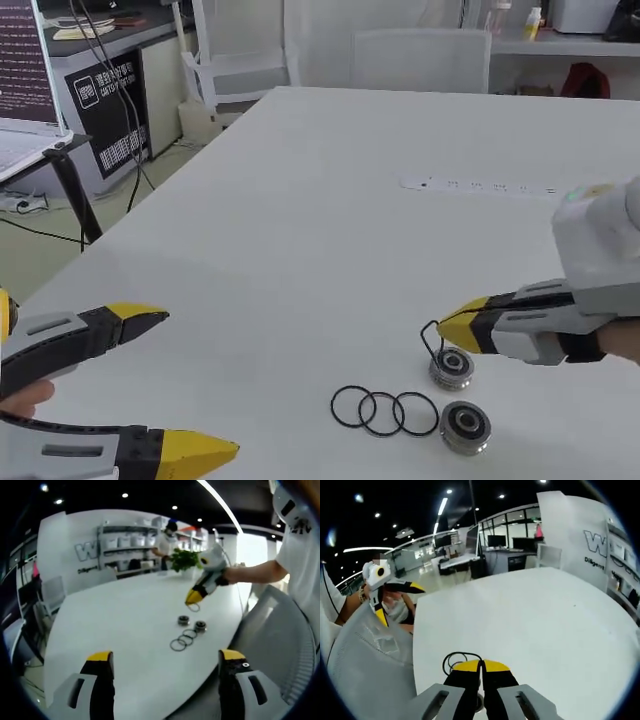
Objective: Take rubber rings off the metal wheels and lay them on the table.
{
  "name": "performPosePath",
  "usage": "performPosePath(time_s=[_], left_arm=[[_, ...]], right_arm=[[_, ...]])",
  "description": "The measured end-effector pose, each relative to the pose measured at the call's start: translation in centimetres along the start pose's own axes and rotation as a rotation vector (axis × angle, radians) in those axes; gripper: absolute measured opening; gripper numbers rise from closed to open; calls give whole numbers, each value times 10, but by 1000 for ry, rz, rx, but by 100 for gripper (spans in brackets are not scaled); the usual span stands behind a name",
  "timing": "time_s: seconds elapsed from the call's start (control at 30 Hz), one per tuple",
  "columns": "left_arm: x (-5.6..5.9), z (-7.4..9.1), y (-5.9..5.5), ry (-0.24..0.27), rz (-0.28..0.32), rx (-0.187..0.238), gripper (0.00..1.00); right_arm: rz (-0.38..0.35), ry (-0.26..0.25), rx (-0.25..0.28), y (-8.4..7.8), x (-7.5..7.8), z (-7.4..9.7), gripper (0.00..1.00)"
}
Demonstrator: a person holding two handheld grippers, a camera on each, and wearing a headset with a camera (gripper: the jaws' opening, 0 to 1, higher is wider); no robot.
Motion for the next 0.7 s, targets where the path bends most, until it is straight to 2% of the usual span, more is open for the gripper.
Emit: performPosePath(time_s=[0.23,0.37,0.7], left_arm=[[-2,2,0,10,1,-4,87],[-4,-1,-2,14,-8,-24,84],[-4,-4,-4,9,6,-19,84]], right_arm=[[25,-1,-51,-4,3,-18,0],[32,-1,-76,-7,5,-29,0],[53,0,-127,-13,4,-49,0]])
Point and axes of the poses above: the centre of the closed fingertips' face, and the gripper's own axes: z roughly backward along the fingers, x roughly to its right, y roughly out of its top, the point moved 6 cm from there along z, roughly backward along the fingers, and after that the axes turned 9 degrees about -x, right-handed, at the moved point
